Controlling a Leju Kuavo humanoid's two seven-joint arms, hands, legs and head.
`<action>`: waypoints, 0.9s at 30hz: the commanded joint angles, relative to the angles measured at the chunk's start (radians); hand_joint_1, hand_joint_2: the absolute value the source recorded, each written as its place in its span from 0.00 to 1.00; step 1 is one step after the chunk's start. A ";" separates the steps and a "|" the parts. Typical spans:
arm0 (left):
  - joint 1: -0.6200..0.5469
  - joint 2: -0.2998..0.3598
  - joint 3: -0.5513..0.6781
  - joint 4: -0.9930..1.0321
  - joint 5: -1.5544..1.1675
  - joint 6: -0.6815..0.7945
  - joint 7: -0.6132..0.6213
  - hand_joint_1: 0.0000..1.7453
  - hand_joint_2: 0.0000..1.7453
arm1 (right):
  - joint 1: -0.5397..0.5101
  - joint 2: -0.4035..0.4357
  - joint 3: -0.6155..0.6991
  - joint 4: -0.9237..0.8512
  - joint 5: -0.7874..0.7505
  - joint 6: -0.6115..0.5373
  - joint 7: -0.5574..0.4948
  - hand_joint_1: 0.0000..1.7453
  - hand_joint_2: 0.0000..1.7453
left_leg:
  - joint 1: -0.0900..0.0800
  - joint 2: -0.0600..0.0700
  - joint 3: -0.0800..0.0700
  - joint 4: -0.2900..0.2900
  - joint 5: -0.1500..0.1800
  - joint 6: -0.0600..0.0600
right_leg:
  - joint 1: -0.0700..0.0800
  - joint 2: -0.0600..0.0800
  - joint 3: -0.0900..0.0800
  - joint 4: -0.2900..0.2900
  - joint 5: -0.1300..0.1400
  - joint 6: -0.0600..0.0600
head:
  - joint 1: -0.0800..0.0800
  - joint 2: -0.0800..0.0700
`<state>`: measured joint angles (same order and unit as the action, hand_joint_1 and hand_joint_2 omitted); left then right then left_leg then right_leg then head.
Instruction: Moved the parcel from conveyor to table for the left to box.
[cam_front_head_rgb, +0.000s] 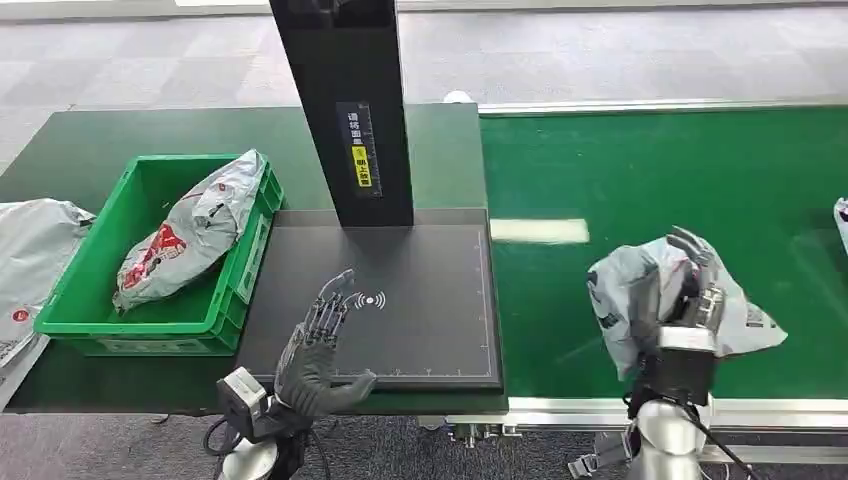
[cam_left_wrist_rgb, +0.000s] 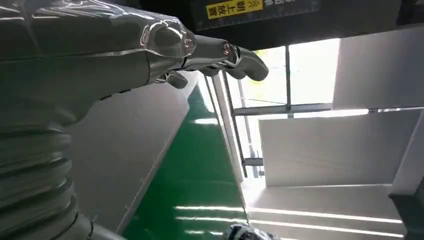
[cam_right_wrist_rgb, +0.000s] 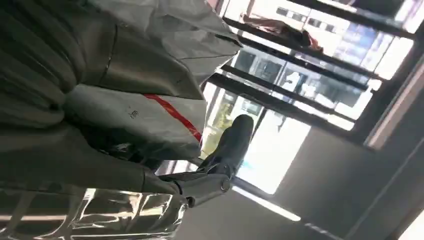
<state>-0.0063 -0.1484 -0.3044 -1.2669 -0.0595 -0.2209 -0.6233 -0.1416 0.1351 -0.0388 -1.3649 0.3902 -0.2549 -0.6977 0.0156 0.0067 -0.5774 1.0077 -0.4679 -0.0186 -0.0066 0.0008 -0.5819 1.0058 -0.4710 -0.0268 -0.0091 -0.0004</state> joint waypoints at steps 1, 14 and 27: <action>-0.077 0.003 0.015 0.082 0.023 0.008 -0.001 0.00 1.00 | -0.156 -0.121 0.389 0.155 0.208 -0.139 0.006 1.00 1.00 | 0.000 0.003 0.003 -0.002 0.001 0.001 | 0.000 0.004 0.002 -0.002 0.003 0.001 | 0.000 0.000; -0.077 0.000 0.023 0.114 0.041 0.025 -0.042 0.00 1.00 | -0.356 -0.119 0.712 0.629 0.222 0.188 0.049 1.00 1.00 | 0.000 -0.001 0.003 -0.002 0.002 0.003 | 0.000 -0.002 0.003 -0.003 0.002 0.000 | 0.000 0.000; -0.111 -0.012 0.015 0.131 0.064 0.018 -0.027 0.00 1.00 | -0.390 -0.028 0.670 0.720 0.015 0.269 0.000 1.00 1.00 | -0.001 -0.002 0.001 -0.001 0.002 0.003 | 0.000 -0.002 0.002 -0.001 0.001 0.000 | 0.000 0.000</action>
<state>-0.0606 -0.1564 -0.3029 -1.2219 -0.0054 -0.1980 -0.6702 -0.4532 0.0572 0.6214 -0.7985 0.5266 0.0347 -0.6966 0.0154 0.0039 -0.5795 1.0084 -0.4657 -0.0167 -0.0066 -0.0028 -0.5828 1.0063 -0.4702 -0.0273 -0.0095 -0.0004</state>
